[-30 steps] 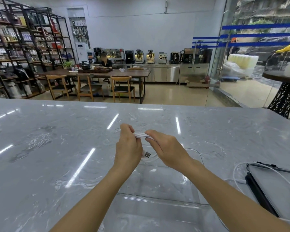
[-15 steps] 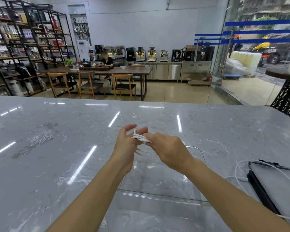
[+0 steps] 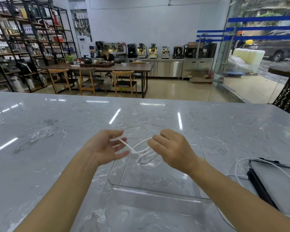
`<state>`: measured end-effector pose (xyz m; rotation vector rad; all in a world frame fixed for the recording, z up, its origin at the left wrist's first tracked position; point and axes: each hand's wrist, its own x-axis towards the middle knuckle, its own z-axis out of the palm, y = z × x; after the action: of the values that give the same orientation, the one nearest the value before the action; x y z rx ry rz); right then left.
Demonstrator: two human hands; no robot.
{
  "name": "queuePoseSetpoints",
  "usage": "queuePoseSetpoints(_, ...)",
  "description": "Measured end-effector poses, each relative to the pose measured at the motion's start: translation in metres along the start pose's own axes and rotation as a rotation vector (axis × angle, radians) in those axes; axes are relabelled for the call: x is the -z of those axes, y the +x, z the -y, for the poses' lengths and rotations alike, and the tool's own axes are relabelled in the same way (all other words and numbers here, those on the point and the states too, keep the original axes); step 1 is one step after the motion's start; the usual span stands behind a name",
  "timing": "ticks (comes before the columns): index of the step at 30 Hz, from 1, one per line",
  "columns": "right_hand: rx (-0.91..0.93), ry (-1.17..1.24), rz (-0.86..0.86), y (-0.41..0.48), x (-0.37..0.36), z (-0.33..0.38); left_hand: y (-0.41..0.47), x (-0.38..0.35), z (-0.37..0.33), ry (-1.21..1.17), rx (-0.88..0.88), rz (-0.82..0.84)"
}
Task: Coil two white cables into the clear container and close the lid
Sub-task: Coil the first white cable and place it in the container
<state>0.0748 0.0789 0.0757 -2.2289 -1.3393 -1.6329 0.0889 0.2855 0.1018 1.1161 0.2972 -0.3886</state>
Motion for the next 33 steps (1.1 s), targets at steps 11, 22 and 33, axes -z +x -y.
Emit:
queuePoseSetpoints(11, 0.072, -0.029, -0.095, 0.012, 0.002, -0.001, -0.025, -0.028, 0.031, -0.139, 0.414, 0.468)
queuePoseSetpoints(22, -0.099, -0.046, 0.177, -0.006, 0.002, -0.006, -0.001, -0.026, 0.013, -0.323, -0.023, 0.155)
queuePoseSetpoints(33, -0.859, 0.305, 0.373, 0.016, -0.002, 0.011, 0.004, -0.038, 0.027, -0.018, -0.464, -0.009)
